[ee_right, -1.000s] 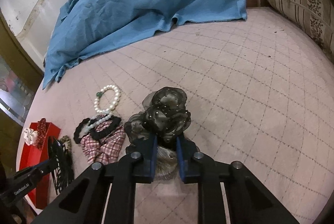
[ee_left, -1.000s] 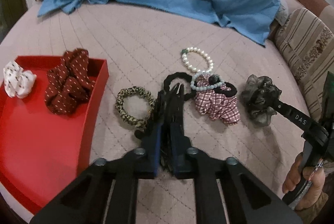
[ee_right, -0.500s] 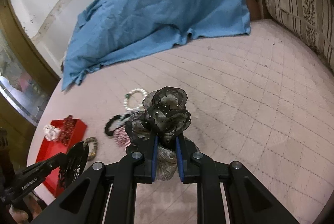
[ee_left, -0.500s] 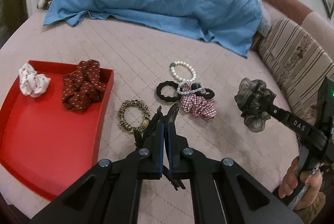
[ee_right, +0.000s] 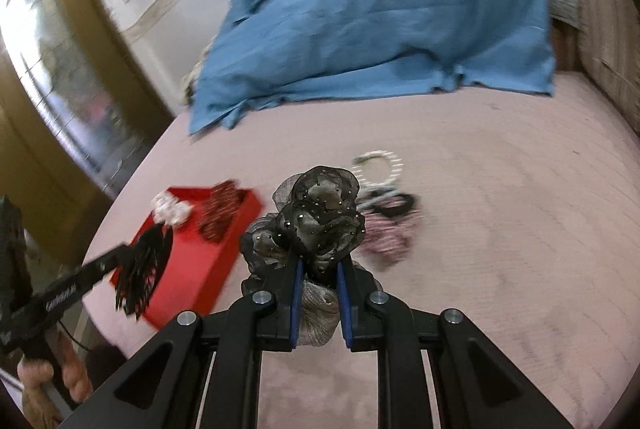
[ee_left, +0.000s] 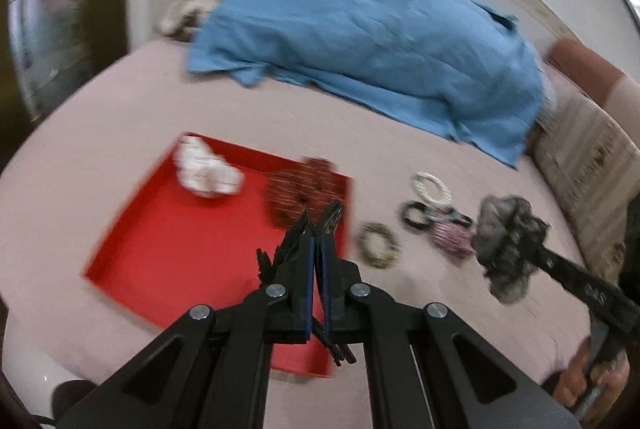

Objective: Organize jewelry
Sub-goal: 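Carry claw clips and grey scrunchie into the red tray and release both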

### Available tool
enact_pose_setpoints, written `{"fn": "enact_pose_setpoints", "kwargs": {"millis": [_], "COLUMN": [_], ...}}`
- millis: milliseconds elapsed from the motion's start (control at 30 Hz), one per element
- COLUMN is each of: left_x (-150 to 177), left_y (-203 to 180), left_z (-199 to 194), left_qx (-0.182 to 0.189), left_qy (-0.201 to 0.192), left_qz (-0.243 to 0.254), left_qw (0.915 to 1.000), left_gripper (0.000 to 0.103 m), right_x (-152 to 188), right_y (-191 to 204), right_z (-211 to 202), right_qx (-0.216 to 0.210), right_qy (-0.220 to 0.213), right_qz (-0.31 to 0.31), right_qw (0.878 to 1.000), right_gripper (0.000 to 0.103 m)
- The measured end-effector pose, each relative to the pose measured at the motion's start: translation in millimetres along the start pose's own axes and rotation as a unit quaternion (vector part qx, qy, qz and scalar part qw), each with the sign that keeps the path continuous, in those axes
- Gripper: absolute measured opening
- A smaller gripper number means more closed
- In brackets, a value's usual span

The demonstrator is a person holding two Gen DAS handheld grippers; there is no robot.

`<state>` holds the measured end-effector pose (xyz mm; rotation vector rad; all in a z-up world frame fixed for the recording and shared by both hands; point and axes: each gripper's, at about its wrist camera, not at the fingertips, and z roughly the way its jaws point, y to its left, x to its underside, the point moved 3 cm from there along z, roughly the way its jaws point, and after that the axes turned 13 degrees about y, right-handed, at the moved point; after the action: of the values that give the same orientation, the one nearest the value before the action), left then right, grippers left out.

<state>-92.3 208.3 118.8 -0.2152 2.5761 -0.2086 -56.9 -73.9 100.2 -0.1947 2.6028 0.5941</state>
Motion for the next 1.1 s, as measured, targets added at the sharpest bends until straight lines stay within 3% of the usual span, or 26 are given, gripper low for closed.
{"fn": "enact_pose_setpoints", "kwargs": {"millis": [167,367,600,800,867,933,1000,1100], "left_x": [-3.2,-5.7,-0.7,1.6,2.6,3.2,3.9,4.0], "left_y": [56.0,99.2,135.3,152.9,155.5,157.9,159.1,158.7], "left_z": [-1.8,13.4,33.1,24.9,21.7,18.8,14.9,7.8], "left_qx": [-0.026,-0.050,-0.030,-0.004,-0.004,-0.006,-0.008,-0.011], "left_qy": [-0.010,0.000,0.020,0.011,0.008,0.003,-0.005,-0.014], "left_qz": [-0.054,-0.084,-0.123,-0.146,-0.148,-0.152,-0.158,-0.161], "left_qw": [0.9982,0.9952,0.9917,0.9893,0.9889,0.9884,0.9874,0.9869], "left_gripper": [0.003,0.003,0.003,0.004,0.006,0.022,0.034,0.040], "right_x": [2.5,7.2,17.2,24.7,29.5,31.8,33.1,35.6], "right_y": [51.5,110.8,166.2,183.3,186.9,189.8,193.9,202.4], "right_z": [24.7,59.0,104.1,141.6,149.2,150.4,148.1,139.4], "right_qx": [-0.024,-0.043,-0.028,-0.006,0.002,0.004,0.004,0.004], "right_qy": [0.033,0.075,0.114,0.149,0.158,0.158,0.153,0.141], "right_qz": [-0.045,-0.094,-0.153,-0.177,-0.184,-0.190,-0.197,-0.216], "right_qw": [0.998,0.992,0.981,0.973,0.970,0.969,0.968,0.966], "right_gripper": [0.017,0.017,0.017,0.017,0.021,0.026,0.038,0.050]}}
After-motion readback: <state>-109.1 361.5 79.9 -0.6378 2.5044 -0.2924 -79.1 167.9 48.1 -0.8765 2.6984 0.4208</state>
